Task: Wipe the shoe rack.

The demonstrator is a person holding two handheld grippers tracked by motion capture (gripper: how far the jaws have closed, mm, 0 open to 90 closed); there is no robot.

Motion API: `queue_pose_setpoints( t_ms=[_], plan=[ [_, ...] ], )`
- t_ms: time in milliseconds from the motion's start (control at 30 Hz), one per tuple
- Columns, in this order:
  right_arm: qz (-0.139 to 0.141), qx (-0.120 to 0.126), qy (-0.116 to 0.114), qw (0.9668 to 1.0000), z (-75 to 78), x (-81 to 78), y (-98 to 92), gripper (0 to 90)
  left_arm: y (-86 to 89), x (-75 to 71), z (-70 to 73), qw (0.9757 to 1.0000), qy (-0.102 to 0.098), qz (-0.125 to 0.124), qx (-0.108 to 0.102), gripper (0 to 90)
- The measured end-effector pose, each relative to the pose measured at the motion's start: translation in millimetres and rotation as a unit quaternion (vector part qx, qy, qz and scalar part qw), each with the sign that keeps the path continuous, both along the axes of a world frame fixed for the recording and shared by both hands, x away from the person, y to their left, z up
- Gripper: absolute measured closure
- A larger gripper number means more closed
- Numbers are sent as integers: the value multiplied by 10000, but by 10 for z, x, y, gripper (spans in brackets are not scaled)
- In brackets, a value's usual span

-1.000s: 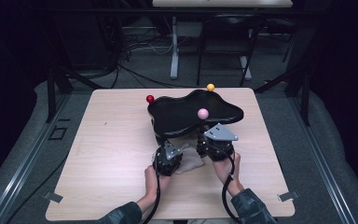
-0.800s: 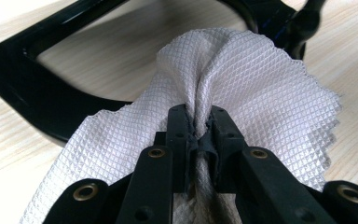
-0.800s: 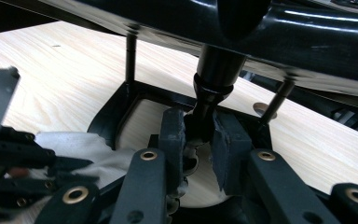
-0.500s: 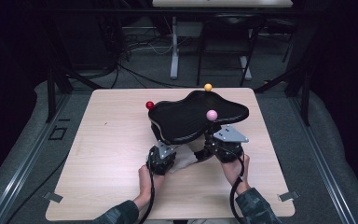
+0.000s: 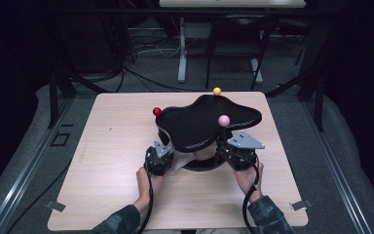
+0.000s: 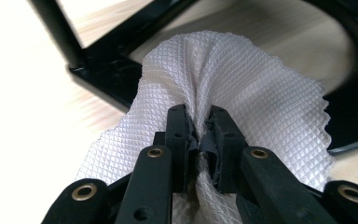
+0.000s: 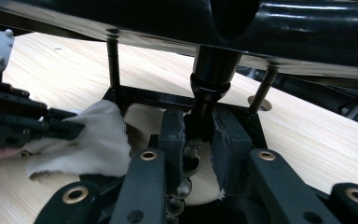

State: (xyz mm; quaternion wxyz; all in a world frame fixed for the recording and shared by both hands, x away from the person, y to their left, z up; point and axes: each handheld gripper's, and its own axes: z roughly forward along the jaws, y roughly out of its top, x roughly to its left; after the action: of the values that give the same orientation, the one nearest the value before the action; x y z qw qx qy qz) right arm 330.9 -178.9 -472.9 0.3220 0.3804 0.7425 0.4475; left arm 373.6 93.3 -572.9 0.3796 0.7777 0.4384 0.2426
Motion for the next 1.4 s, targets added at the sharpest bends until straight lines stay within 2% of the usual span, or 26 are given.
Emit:
queue_pose_setpoints(
  t_ms=[67, 200, 233, 333, 400, 500, 567, 600, 767, 867, 967, 1100, 1300, 1367, 1400],
  plan=[
    [-3, 2, -5, 10000, -1, 0, 1, 751, 55, 50, -7, 9999, 42, 42, 122, 794],
    [-2, -5, -5, 10000, -1, -1, 2, 751, 160, 145, -20, 9997, 198, 150, 82, 790],
    [-3, -7, -7, 10000, -1, -1, 2, 751, 177, 164, -22, 9996, 203, 204, 39, 790],
    [-3, -14, -10, 10000, 0, -1, 3, 751, 224, 211, -33, 9994, 175, 248, 148, 790],
    [-3, -35, 3, 10000, 2, -2, 3, 751, 255, 256, -38, 9992, 276, 267, 125, 791],
    [-5, -38, 4, 10000, 3, -3, 3, 751, 315, 320, -26, 9990, 315, 308, 108, 793],
    [-10, -23, -19, 10000, 0, 0, 7, 751, 348, 355, -30, 9989, 275, 346, 158, 794],
    [-6, -17, -20, 10000, -1, 0, 8, 751, 367, 380, -32, 9987, 342, 335, 184, 794],
    [-51, -44, -13, 10000, 2, -4, 12, 751, 453, 470, -22, 9986, 383, 364, 94, 795],
    [-51, -45, -13, 10000, 2, -4, 12, 751, 446, 472, -25, 9986, 435, 288, 103, 797],
    [-12, -26, -5, 10000, 2, -2, 12, 751, 398, 444, -6, 9989, 403, 204, 142, 799],
    [-123, -109, 3, 9999, 8, -11, 14, 751, 302, 366, 47, 9993, 314, 44, 177, 799],
    [-61, -80, 7, 9999, 8, -5, 12, 751, 119, 215, 88, 9996, 175, -142, 141, 799],
    [-55, -68, 21, 10000, 10, -4, 13, 751, 69, 169, 96, 9992, 182, -280, 214, 799],
    [-54, -69, 21, 10000, 10, -4, 13, 750, 43, 150, 92, 9993, 175, -288, 176, 798]
  ],
)
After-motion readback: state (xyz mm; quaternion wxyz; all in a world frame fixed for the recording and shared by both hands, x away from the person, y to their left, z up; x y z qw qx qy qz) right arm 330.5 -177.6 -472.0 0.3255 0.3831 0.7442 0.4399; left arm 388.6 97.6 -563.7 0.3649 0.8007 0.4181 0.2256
